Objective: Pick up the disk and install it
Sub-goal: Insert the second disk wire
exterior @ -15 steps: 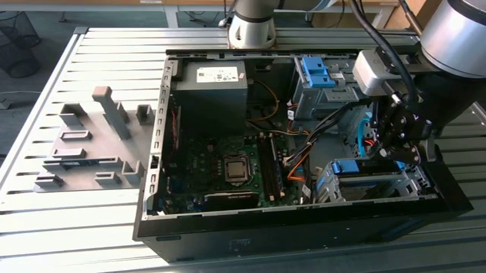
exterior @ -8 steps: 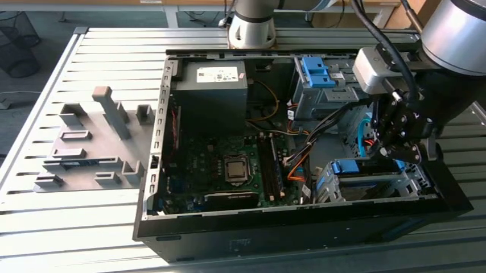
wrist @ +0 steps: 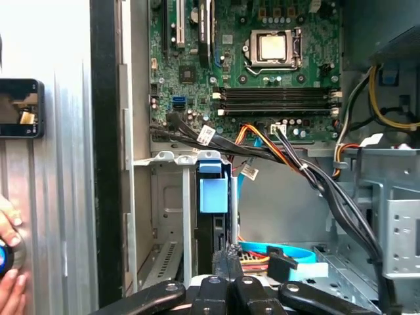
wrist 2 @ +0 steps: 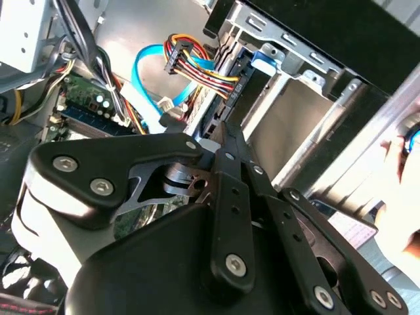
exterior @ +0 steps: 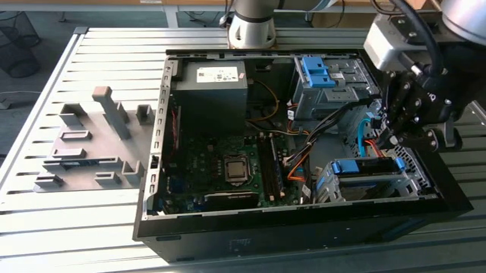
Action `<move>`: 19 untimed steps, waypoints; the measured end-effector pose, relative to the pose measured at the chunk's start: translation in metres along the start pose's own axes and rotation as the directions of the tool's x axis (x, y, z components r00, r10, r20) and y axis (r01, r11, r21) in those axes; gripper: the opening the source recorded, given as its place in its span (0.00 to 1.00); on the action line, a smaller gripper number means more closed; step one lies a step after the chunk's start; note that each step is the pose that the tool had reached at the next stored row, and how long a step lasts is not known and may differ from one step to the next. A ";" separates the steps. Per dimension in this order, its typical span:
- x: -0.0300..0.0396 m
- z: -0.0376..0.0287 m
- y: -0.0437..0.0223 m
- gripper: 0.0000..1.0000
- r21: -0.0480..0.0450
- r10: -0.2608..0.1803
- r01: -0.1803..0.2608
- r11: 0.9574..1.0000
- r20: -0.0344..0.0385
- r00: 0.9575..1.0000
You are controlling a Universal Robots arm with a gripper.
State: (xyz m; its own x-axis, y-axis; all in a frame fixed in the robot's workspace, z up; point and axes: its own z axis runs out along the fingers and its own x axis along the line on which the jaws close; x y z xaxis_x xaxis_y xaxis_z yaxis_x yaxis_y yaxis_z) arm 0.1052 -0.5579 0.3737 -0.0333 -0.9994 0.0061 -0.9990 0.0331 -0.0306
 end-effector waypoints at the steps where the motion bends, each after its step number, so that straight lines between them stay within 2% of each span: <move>1: 0.0000 -0.0019 0.0010 0.11 0.000 0.000 0.000 1.000 0.000 1.000; 6: 0.0001 -0.0044 0.0105 0.11 0.000 0.000 0.000 1.000 0.000 1.000; 10: -0.0028 -0.0082 0.0109 0.11 0.000 0.000 0.000 1.000 0.000 1.000; 19: -0.0171 -0.0172 0.0111 0.11 0.000 0.000 0.000 1.000 0.000 1.000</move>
State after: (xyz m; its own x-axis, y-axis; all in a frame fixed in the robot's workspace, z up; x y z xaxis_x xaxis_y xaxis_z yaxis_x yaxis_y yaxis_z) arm 0.0941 -0.5404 0.3904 -0.0334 -0.9994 0.0066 -0.9990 0.0332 -0.0304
